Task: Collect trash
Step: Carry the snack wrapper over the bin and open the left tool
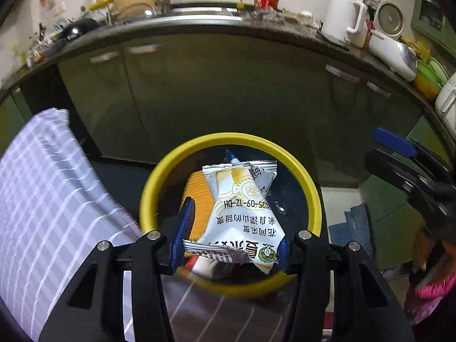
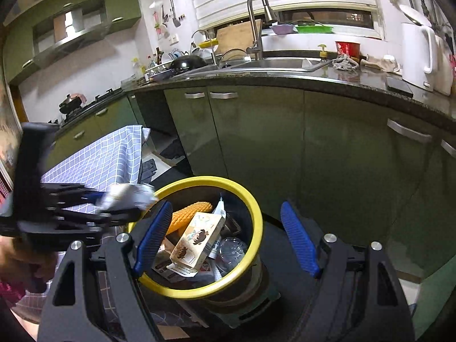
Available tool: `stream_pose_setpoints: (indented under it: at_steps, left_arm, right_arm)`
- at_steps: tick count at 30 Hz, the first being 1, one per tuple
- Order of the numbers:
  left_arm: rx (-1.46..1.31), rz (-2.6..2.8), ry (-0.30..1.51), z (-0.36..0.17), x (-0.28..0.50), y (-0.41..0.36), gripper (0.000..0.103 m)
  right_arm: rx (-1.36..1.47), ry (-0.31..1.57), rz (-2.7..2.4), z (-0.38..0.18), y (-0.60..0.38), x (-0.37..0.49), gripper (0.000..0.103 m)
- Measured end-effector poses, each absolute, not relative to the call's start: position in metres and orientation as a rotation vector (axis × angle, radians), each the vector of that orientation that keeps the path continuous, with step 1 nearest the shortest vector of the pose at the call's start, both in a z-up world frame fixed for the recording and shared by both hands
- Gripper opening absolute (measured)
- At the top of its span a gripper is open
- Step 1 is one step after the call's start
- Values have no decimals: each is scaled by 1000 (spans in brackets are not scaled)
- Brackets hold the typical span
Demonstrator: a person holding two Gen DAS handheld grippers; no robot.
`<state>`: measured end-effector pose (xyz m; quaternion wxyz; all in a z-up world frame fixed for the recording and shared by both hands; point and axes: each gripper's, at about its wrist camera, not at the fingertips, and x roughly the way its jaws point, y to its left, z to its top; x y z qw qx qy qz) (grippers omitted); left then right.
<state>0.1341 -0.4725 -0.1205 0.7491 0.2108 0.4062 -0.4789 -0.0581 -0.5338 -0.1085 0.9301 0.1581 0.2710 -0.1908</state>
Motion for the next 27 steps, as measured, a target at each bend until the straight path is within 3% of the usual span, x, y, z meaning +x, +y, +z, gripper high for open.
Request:
stream_pose_setpoints:
  at_steps: [6, 10, 15, 21, 27]
  left_arm:
    - [504, -1007, 928, -149, 145, -512, 50]
    - [526, -967, 941, -163, 148, -524, 82]
    - [486, -944, 973, -162, 144, -513, 84]
    - [382, -870, 859, -122, 129, -442, 91]
    - [258, -614, 659, -61, 95, -315, 98]
  right_arm:
    - [330, 541, -407, -106, -537, -66, 74]
    - [335, 538, -403, -105, -537, -66, 76]
    - [325, 529, -383, -99, -529, -65, 76]
    - [306, 512, -357, -90, -517, -64, 79]
    - [284, 510, -303, -83, -498, -61, 81]
